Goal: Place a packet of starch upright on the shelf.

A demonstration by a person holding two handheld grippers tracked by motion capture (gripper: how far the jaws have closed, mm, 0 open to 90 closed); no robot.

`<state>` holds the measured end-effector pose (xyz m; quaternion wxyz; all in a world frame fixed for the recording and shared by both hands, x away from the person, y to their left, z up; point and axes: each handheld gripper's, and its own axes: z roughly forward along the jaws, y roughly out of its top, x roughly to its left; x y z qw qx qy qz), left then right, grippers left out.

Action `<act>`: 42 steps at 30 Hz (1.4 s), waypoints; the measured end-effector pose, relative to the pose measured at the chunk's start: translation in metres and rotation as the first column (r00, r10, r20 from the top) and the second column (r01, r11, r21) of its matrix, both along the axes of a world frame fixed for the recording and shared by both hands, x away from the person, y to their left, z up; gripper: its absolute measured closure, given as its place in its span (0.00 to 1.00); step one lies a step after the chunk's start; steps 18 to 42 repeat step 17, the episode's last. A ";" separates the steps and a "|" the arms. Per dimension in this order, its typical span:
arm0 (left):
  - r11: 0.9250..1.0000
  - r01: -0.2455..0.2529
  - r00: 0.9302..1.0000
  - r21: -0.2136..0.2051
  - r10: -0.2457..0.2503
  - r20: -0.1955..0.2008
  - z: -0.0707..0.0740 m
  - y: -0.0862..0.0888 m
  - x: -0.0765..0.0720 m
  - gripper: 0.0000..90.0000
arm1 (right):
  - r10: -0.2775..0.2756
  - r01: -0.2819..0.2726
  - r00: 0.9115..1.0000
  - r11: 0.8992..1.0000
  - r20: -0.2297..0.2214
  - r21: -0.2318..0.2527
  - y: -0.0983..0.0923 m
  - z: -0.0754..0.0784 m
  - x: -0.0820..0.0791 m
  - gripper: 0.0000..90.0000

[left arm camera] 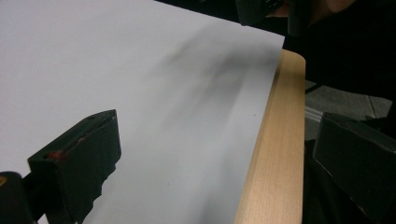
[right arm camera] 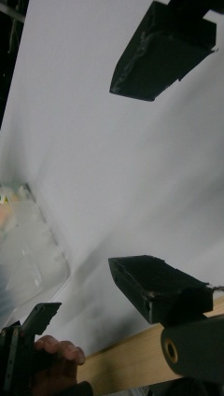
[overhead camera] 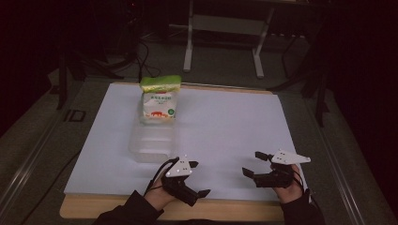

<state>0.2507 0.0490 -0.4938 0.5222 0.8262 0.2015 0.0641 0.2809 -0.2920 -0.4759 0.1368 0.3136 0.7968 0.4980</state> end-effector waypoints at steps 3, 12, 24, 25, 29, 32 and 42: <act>1.000 -0.004 1.000 -0.006 0.004 0.014 -0.003 0.000 -0.002 0.01 | 0.000 0.000 1.000 1.000 0.000 -0.001 0.000 -0.001 0.000 0.16; 1.000 -0.001 1.000 0.029 0.000 0.028 -0.010 -0.005 -0.005 0.01 | 0.003 -0.003 1.000 1.000 -0.004 0.003 -0.001 -0.003 0.001 0.16; 1.000 -0.003 1.000 0.031 0.002 0.030 -0.011 -0.006 -0.005 0.01 | -0.002 0.002 1.000 1.000 -0.001 0.006 -0.002 -0.002 0.001 0.16; 1.000 -0.003 1.000 0.031 0.002 0.030 -0.011 -0.006 -0.005 0.01 | -0.002 0.002 1.000 1.000 -0.001 0.006 -0.002 -0.002 0.001 0.16; 1.000 -0.003 1.000 0.031 0.002 0.030 -0.011 -0.006 -0.005 0.01 | -0.002 0.002 1.000 1.000 -0.001 0.006 -0.002 -0.002 0.001 0.16; 1.000 -0.003 1.000 0.031 0.002 0.030 -0.011 -0.006 -0.005 0.01 | -0.002 0.002 1.000 1.000 -0.001 0.006 -0.002 -0.002 0.001 0.16; 1.000 -0.003 1.000 0.031 0.002 0.030 -0.011 -0.006 -0.005 0.01 | -0.002 0.002 1.000 1.000 -0.001 0.006 -0.002 -0.002 0.001 0.16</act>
